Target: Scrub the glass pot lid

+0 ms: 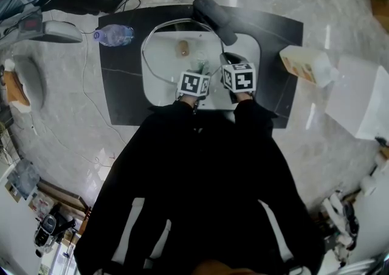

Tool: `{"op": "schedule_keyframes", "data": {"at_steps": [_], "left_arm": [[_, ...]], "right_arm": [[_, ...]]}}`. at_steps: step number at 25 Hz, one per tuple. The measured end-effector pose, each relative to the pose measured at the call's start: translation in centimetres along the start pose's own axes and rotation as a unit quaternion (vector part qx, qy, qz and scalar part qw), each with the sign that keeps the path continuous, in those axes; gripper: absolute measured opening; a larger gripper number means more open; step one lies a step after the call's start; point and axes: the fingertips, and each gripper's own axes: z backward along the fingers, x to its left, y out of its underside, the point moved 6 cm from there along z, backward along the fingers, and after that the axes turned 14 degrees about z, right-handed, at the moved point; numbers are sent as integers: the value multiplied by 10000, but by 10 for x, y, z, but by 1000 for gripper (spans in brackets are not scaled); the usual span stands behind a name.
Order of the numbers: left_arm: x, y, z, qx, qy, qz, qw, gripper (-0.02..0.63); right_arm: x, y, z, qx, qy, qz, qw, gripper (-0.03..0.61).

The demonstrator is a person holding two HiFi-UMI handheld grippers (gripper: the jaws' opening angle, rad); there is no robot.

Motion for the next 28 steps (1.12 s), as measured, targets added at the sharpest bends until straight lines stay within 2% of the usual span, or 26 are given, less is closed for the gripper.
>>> {"op": "schedule_keyframes", "data": {"at_steps": [9, 18, 28], "left_arm": [[-19, -5, -5, -38, 178, -245, 9995, 75], [-25, -7, 4, -120, 346, -234, 9991, 74], [-25, -13, 29, -417, 369, -384, 9977, 74]], "right_arm": [[0, 1, 0, -2, 1, -20, 10000, 37], [0, 1, 1, 10, -26, -105, 9999, 38], [2, 4, 9, 101, 205, -121, 9997, 38]]}}
